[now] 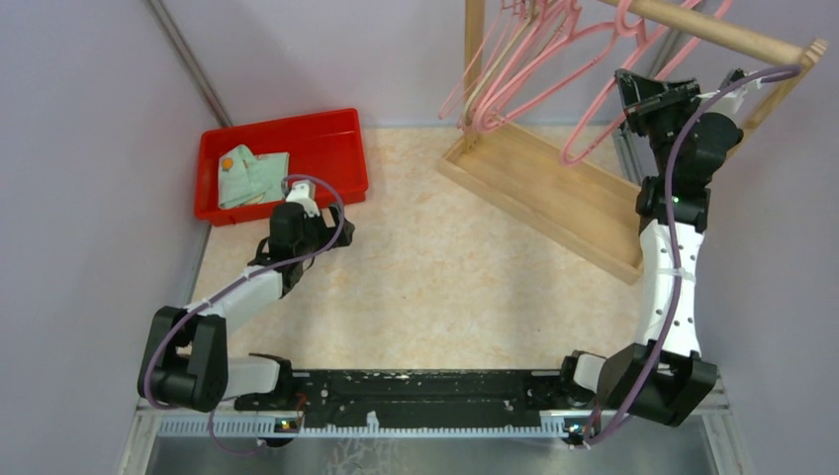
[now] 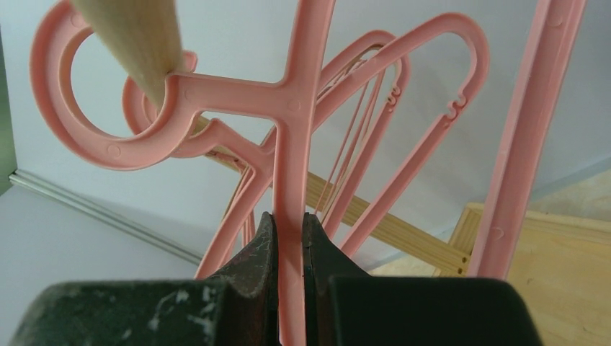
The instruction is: Organize the hangers
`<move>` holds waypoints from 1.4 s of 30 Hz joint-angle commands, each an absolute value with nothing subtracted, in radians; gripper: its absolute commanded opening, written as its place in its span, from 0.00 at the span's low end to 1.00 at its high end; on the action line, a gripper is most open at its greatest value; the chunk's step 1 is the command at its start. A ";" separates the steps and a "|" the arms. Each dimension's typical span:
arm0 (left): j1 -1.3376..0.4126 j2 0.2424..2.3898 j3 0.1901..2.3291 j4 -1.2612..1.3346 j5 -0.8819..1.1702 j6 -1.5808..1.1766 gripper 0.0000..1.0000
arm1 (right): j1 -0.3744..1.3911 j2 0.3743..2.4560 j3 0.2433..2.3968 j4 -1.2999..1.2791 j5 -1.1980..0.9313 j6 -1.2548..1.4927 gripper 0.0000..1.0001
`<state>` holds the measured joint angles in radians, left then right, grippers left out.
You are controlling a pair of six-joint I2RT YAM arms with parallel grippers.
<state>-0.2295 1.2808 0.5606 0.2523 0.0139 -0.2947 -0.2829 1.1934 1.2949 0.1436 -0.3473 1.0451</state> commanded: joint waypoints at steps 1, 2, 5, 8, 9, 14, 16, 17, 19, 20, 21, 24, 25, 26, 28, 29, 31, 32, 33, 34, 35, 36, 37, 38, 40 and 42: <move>-0.233 1.293 0.600 0.250 0.000 -0.279 1.00 | -0.332 1.242 1.285 0.315 -0.416 1.115 0.00; -0.233 1.293 0.601 0.250 -0.001 -0.279 1.00 | -0.337 1.256 1.276 0.330 -0.424 1.124 0.00; -0.233 1.302 0.607 0.245 -0.004 -0.278 1.00 | -0.345 1.294 1.252 0.382 -0.445 1.148 0.00; -0.233 1.305 0.612 0.238 -0.001 -0.284 1.00 | -0.354 1.322 1.236 0.434 -0.462 1.170 0.00; -0.233 1.307 0.612 0.239 0.000 -0.286 1.00 | -0.354 1.328 1.234 0.441 -0.472 1.172 0.00; -0.233 1.323 0.617 0.236 -0.005 -0.281 1.00 | -0.356 1.331 1.200 0.439 -0.493 1.176 0.15; -0.233 1.323 0.618 0.233 -0.011 -0.279 1.00 | -0.357 1.317 1.187 0.420 -0.488 1.161 0.33; -0.233 1.320 0.618 0.232 -0.016 -0.276 1.00 | -0.357 1.309 1.184 0.406 -0.487 1.147 0.39; -0.233 1.316 0.619 0.228 -0.021 -0.272 1.00 | -0.357 1.286 1.175 0.380 -0.483 1.114 0.48; -0.233 1.315 0.620 0.225 -0.024 -0.269 1.00 | -0.357 1.271 1.168 0.373 -0.483 1.100 0.50; -0.233 1.315 0.621 0.222 -0.024 -0.270 1.00 | -0.357 1.256 1.160 0.362 -0.482 1.087 0.53; -0.233 1.313 0.624 0.218 -0.019 -0.270 1.00 | -0.357 1.195 1.120 0.342 -0.478 1.050 0.57; -0.233 1.313 0.624 0.217 -0.019 -0.271 1.00 | -0.358 1.166 1.105 0.336 -0.471 1.035 0.58; -0.233 1.315 0.624 0.216 -0.018 -0.270 1.00 | -0.357 1.134 1.087 0.319 -0.463 1.016 0.59; -0.233 1.316 0.622 0.215 -0.021 -0.268 1.00 | -0.356 1.061 1.058 0.250 -0.451 0.966 0.59; -0.233 1.318 0.621 0.215 -0.024 -0.268 1.00 | -0.354 1.007 1.044 0.198 -0.444 0.936 0.59; -0.235 1.328 0.620 0.217 -0.024 -0.267 1.00 | -0.324 0.933 1.021 0.086 -0.425 0.851 0.60; -0.235 1.334 0.618 0.219 -0.023 -0.266 1.00 | -0.293 0.901 1.009 0.029 -0.397 0.803 0.61; -0.236 1.344 0.619 0.221 -0.024 -0.265 1.00 | -0.245 0.875 0.994 -0.019 -0.366 0.747 0.62; -0.238 1.352 0.621 0.222 -0.024 -0.263 1.00 | -0.197 0.847 0.972 -0.056 -0.331 0.703 0.64; -0.240 1.361 0.624 0.221 -0.026 -0.262 1.00 | -0.155 0.825 0.950 -0.081 -0.305 0.666 0.68; -0.242 1.369 0.628 0.221 -0.025 -0.262 1.00 | -0.116 0.807 0.928 -0.113 -0.283 0.629 0.70; -0.247 1.374 0.630 0.221 -0.025 -0.262 1.00 | -0.083 0.791 0.908 -0.149 -0.259 0.599 0.74; -0.249 1.378 0.630 0.221 -0.028 -0.261 1.00 | -0.048 0.776 0.884 -0.173 -0.235 0.572 0.78; -0.258 1.381 0.632 0.220 -0.032 -0.261 1.00 | 0.009 0.744 0.824 -0.196 -0.200 0.534 0.91; -0.265 1.384 0.632 0.219 -0.036 -0.258 1.00 | 0.056 0.717 0.764 -0.203 -0.177 0.508 0.95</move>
